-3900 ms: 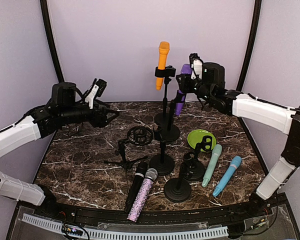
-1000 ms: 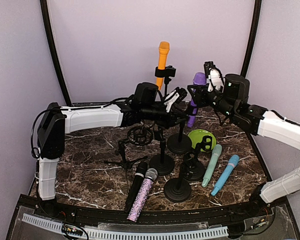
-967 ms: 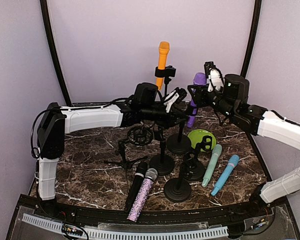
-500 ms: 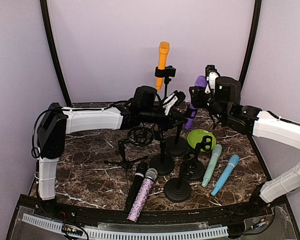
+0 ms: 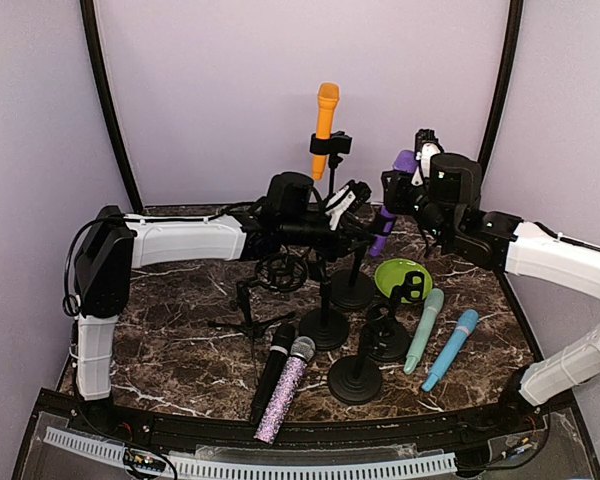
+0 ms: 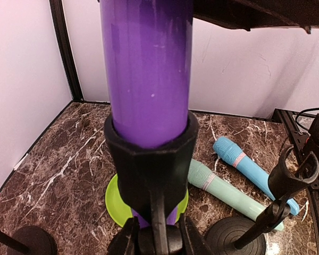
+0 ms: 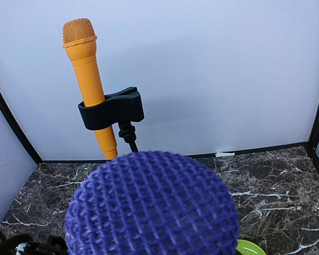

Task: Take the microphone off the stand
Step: Hold the microphone stand with the microphone.

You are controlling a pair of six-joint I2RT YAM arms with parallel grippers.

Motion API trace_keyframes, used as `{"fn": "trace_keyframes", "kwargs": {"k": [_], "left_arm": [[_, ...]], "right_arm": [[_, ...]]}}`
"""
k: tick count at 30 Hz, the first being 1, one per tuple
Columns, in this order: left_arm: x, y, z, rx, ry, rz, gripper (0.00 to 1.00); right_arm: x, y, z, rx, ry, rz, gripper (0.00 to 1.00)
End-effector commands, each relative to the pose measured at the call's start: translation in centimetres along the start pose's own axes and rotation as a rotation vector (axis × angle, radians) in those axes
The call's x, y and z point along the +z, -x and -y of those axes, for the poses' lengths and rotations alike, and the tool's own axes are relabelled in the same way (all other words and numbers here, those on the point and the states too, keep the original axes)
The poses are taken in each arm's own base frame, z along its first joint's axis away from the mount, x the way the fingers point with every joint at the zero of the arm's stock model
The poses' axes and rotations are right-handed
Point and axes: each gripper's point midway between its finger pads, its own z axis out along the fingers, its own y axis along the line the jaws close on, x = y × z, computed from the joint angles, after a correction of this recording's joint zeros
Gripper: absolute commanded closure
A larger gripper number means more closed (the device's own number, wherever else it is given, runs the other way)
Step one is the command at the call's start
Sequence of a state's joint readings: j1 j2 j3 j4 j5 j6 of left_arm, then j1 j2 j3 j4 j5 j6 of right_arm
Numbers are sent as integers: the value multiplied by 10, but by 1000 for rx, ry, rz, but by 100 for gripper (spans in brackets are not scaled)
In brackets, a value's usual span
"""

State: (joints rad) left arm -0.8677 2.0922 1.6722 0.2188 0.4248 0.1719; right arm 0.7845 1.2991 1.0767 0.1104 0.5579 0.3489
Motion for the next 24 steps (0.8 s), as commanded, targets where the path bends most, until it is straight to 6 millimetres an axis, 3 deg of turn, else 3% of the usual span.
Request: {"fn": "trace_keyframes", "kwargs": {"k": [1,9,15,24], "left_arm": [[-15,19,-1,23,23,26,100],[-17,17,-2,28,32,22,100],[-18,16,-3,43,41,12,100],[-19,14,-6,49,56,-1,100]], "right_arm": [[-25,77,-25,161,139,224,89],[-35,74,-38,65,236,214,89],[-41,70,-59,-85,345,174,85],[-52,75,-62,-176,380,196,87]]}}
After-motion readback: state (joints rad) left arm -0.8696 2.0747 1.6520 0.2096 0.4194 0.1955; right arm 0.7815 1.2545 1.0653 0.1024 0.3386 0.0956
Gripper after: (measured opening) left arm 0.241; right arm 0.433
